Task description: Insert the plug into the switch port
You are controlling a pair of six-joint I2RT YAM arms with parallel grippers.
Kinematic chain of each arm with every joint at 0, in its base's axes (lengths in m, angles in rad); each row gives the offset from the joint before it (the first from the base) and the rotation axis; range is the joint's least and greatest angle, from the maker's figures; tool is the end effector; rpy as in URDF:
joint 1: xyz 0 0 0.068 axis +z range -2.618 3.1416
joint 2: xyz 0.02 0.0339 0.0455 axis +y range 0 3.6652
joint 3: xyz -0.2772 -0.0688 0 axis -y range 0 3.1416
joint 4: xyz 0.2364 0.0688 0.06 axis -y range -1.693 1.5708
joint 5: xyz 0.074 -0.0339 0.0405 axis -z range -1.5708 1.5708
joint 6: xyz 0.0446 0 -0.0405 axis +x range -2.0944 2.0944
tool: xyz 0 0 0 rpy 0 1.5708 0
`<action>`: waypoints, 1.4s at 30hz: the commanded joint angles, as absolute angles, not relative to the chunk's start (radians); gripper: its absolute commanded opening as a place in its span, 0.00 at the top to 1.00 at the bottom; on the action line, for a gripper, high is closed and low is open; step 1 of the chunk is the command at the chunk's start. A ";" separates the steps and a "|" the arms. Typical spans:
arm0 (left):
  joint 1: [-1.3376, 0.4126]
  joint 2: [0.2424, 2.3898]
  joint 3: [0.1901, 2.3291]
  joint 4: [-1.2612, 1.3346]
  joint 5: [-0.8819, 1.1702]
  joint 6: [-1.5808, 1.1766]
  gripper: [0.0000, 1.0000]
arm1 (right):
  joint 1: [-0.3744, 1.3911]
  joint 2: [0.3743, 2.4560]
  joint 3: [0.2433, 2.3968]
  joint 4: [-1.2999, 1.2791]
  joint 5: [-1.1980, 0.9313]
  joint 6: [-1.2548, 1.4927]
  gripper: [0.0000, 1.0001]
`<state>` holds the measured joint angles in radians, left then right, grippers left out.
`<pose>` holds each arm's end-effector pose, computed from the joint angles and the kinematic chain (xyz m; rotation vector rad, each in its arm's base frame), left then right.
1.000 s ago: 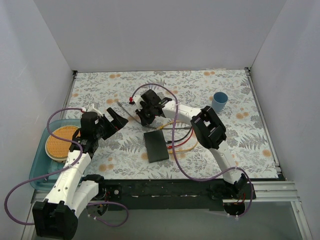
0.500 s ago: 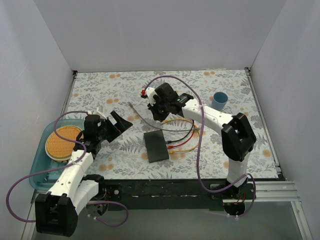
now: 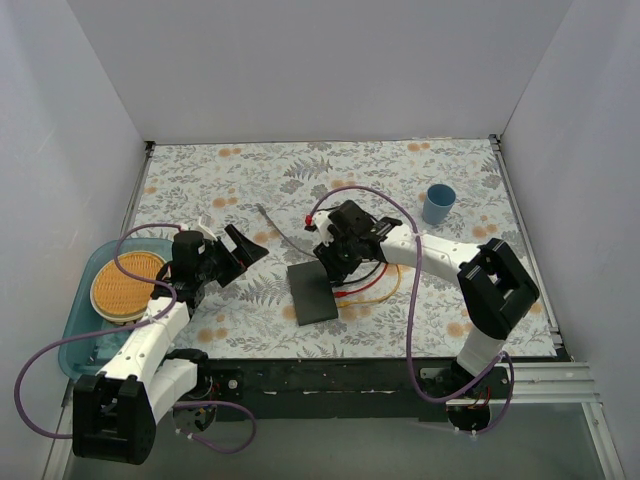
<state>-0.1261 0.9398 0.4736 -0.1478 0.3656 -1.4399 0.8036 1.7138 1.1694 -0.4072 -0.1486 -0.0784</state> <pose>0.1856 -0.0396 0.2180 -1.3000 2.0674 -1.2078 0.2461 0.2647 0.2206 -1.1542 2.3017 0.4712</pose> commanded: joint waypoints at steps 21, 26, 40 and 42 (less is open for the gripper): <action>-0.120 0.914 0.453 -0.115 0.411 -1.427 0.02 | 0.807 1.894 1.224 -0.238 0.098 -0.103 0.95; -0.120 0.899 0.454 -0.132 0.402 -1.416 0.02 | 0.808 1.823 1.215 -0.190 0.107 -0.087 0.99; -0.144 0.807 0.459 -0.023 0.541 -1.422 0.02 | 0.755 1.293 1.025 0.101 0.124 0.171 0.99; -0.176 0.793 0.456 0.036 0.558 -1.448 0.02 | 0.746 1.211 0.979 0.162 0.115 0.213 0.99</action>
